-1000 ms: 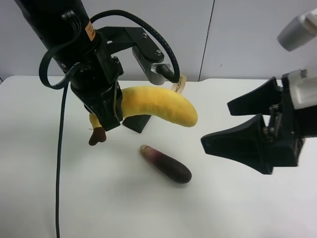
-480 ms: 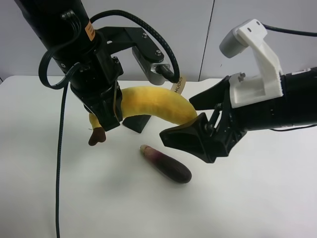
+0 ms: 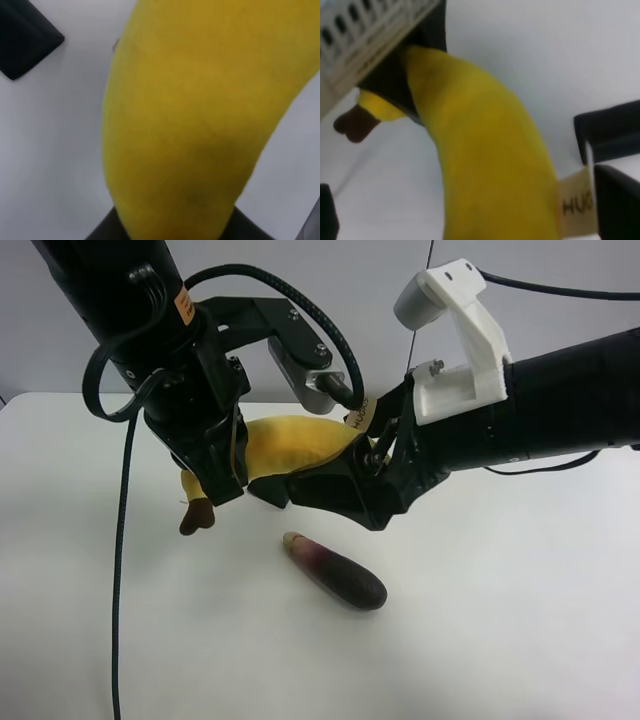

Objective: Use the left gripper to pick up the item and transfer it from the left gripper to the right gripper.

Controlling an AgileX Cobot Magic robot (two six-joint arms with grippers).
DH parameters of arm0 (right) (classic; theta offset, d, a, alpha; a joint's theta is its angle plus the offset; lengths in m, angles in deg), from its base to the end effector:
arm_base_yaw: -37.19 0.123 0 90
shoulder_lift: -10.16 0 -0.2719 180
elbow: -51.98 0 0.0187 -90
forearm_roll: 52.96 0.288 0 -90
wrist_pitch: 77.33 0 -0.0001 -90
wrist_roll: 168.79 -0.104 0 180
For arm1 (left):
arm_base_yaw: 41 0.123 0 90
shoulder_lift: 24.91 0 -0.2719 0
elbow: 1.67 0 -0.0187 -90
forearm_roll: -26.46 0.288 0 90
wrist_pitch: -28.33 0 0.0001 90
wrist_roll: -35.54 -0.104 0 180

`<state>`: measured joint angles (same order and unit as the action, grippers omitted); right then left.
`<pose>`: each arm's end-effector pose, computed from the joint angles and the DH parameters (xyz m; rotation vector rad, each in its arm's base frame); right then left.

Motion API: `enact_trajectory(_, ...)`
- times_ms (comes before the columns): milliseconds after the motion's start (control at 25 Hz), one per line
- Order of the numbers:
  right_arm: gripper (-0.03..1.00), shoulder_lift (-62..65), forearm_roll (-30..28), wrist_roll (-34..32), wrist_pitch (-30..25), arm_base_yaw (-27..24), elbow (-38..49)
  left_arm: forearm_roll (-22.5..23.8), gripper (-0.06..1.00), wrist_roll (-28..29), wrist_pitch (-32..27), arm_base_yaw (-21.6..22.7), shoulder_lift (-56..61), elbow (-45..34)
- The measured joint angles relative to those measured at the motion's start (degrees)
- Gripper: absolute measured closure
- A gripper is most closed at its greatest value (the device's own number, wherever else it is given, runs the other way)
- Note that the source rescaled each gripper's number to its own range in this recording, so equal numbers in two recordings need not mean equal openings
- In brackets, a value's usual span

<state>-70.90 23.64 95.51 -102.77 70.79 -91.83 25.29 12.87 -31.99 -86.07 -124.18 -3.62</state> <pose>0.2267 0.2029 0.2241 -1.0252 1.9246 0.7103 0.2549 -0.2581 0.2550 1.5670 2.3529 -0.1161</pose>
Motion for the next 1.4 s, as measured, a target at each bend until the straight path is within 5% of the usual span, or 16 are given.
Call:
enact_trajectory(120, -0.03, -1.5, 0.0, 0.1, -0.2, 0.0, -0.3, 0.0, 0.94, 0.0, 0.0, 0.0, -0.1, 0.0)
enact_trajectory(240, 0.14, -1.7, 0.0, 0.1, -0.6, 0.0, -0.3, 0.0, 0.94, 0.0, 0.0, 0.0, -0.1, 0.0)
enact_trajectory(440, 0.89, -1.7, 0.0, 0.5, -0.3, 0.0, -0.3, 0.1, 0.94, 0.0, -0.1, 0.0, -0.1, 0.0)
enact_trajectory(480, 0.97, -1.7, 0.0, 0.5, -0.3, 0.0, -0.3, 0.1, 0.94, 0.0, -0.1, 0.0, -0.1, 0.0)
enact_trajectory(720, 0.97, -1.7, 0.0, 0.5, -0.3, 0.0, -0.3, 0.2, 0.87, -1.4, 0.1, 0.0, -0.1, 0.0)
enact_trajectory(880, 0.97, -1.7, 0.0, 0.5, -0.5, 0.0, -0.3, 0.5, 0.2, -1.5, 0.5, 0.0, -0.1, 0.0)
enact_trajectory(960, 0.97, -1.7, 0.0, 0.5, -0.5, 0.0, -0.3, 0.7, 0.02, -1.5, 0.8, 0.0, -0.1, 0.0)
enact_trajectory(1400, 0.97, -1.7, 0.0, 0.5, -0.5, 0.0, -0.3, 1.7, -0.05, 2.4, -8.2, 0.0, 4.8, 6.3)
